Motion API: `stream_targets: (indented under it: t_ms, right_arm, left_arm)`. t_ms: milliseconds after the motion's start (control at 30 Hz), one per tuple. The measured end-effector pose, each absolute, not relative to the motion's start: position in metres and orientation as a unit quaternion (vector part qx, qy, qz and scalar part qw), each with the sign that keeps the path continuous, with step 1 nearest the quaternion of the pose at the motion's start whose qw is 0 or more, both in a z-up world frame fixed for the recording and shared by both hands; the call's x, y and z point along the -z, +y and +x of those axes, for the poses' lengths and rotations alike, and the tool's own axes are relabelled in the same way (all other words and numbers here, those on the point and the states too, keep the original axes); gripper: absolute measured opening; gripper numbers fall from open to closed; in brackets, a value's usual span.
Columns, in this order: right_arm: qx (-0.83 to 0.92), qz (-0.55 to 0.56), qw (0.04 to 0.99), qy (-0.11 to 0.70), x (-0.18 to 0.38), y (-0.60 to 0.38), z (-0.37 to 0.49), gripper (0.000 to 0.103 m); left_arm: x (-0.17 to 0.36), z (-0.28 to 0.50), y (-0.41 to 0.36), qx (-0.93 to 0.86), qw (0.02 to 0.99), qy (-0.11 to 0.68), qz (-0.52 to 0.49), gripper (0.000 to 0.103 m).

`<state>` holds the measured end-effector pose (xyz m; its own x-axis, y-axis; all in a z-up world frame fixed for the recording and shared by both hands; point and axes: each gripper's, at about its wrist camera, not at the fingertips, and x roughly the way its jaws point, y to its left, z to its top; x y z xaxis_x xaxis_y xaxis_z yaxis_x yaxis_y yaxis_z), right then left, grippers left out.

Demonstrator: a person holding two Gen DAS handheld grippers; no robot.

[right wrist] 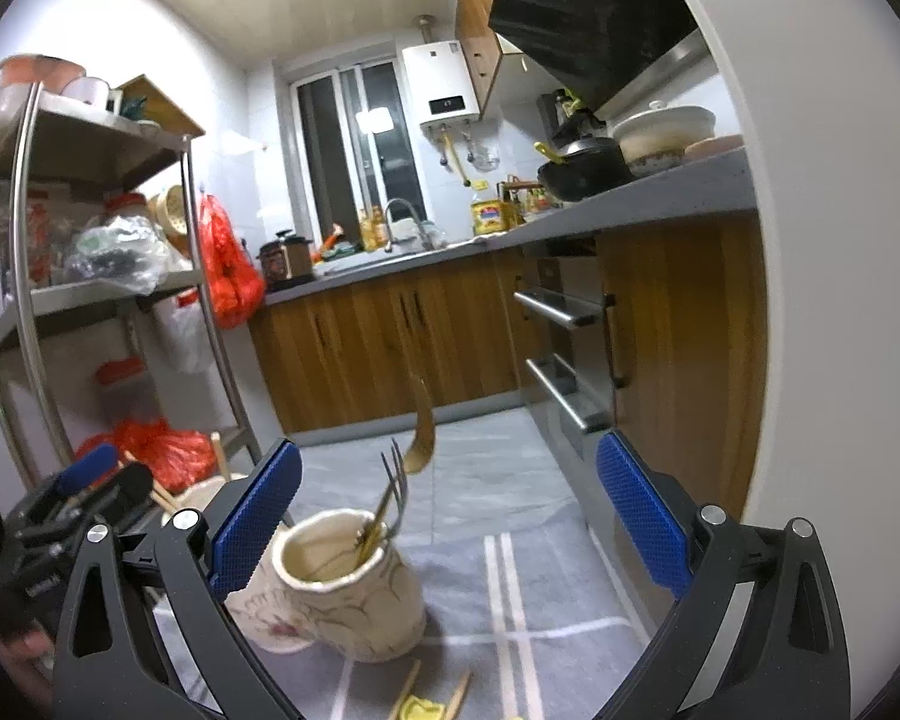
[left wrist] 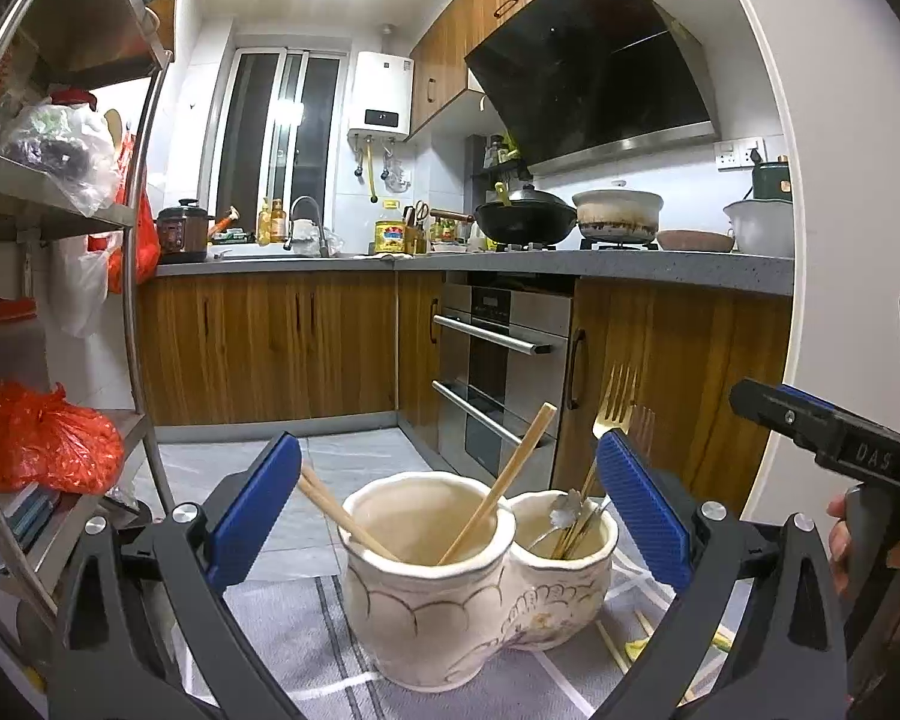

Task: Organize utensils
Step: 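Move both open tools back over the utensils on the cloth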

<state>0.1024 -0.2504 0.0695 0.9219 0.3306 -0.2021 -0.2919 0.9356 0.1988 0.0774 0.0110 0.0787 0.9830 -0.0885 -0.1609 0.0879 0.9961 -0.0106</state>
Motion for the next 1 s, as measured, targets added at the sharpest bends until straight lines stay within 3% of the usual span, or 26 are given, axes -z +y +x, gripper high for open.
stream_targets:
  t_ms: [500,1000]
  right_arm:
    - [-0.172,0.044,0.973,0.145,-0.052,-0.256,0.073,0.098]
    - [-0.167,0.012,0.972,0.167,-0.037,-0.26,0.055,0.098]
  left_arm:
    - [-0.069,0.03,-0.003,0.047,0.995,0.09,0.018,0.098]
    - [-0.038,0.019,0.0,0.04,0.987,0.155,0.002,0.098]
